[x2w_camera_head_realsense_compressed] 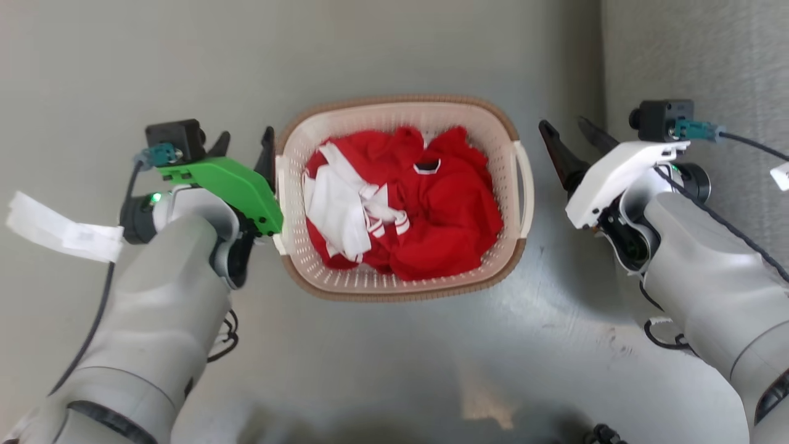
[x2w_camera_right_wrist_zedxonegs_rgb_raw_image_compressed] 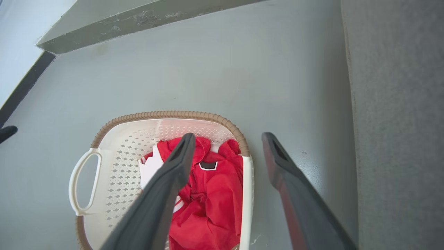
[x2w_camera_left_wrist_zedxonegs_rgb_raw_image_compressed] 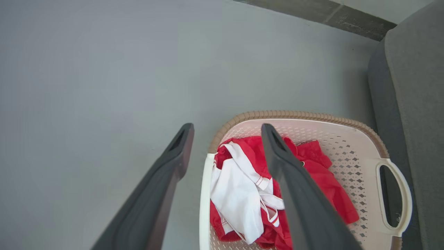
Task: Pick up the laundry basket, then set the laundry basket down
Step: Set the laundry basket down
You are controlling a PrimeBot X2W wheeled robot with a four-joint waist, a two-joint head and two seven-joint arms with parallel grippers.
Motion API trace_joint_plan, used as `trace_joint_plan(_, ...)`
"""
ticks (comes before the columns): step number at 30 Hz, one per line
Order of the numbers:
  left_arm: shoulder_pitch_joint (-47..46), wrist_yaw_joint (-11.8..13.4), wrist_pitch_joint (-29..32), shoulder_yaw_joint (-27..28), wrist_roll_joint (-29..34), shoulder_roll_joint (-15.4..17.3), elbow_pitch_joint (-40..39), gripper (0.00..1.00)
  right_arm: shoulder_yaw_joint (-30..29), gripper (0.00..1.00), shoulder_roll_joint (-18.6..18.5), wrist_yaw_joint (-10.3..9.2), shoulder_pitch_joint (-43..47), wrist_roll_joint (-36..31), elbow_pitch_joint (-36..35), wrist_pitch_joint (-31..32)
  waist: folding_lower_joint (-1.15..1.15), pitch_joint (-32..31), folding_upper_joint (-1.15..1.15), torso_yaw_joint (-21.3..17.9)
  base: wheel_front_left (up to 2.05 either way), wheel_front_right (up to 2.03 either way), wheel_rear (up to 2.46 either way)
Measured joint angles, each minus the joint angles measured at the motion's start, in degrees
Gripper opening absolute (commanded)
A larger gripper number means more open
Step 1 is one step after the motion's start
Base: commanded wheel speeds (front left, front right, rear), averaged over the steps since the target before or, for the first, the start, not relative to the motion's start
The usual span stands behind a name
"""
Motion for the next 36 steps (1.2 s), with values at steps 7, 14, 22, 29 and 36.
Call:
trace_joint_plan(7, 2.04, -0.12, -0.01, 2.69, 4.39, 1.99, -4.58, 1.0, -3.13, 1.0, -1.11, 0.0, 1.01, -0.67, -3.45, -0.1, 0.0, -5.45, 0.0, -0.45, 0.0, 0.0, 0.0)
trace_joint_plan(14, 7.7, -0.12, -0.01, 7.72, 7.3, 2.42, -9.8, 1.0, -8.44, 1.0, -2.29, -0.01, 3.91, -2.71, -7.38, -0.15, 0.0, -10.95, 0.0, -0.84, 0.0, 0.0, 0.0)
trace_joint_plan(22, 13.65, -0.12, -0.01, 12.47, 11.6, 2.02, -16.94, 1.0, -15.79, 1.0, -3.99, -0.01, 10.5, -6.02, -11.47, -0.16, 0.0, -17.23, 0.0, -0.77, 0.0, 0.0, 0.0)
trace_joint_plan(29, 20.09, -0.05, -0.01, 17.95, 15.1, 2.21, -23.39, 1.0, -20.69, 1.0, -3.42, -0.01, 16.66, -9.65, -15.69, -0.16, 0.0, -22.71, 0.0, -0.4, 0.0, 0.0, 0.0)
trace_joint_plan(36, 28.11, 0.18, -0.01, 21.57, 19.33, 2.41, -29.33, 1.0, -25.87, 1.0, -1.88, -0.19, 22.31, -13.27, -20.25, -0.16, 0.0, -28.23, 0.0, -0.47, 0.0, 0.0, 0.0)
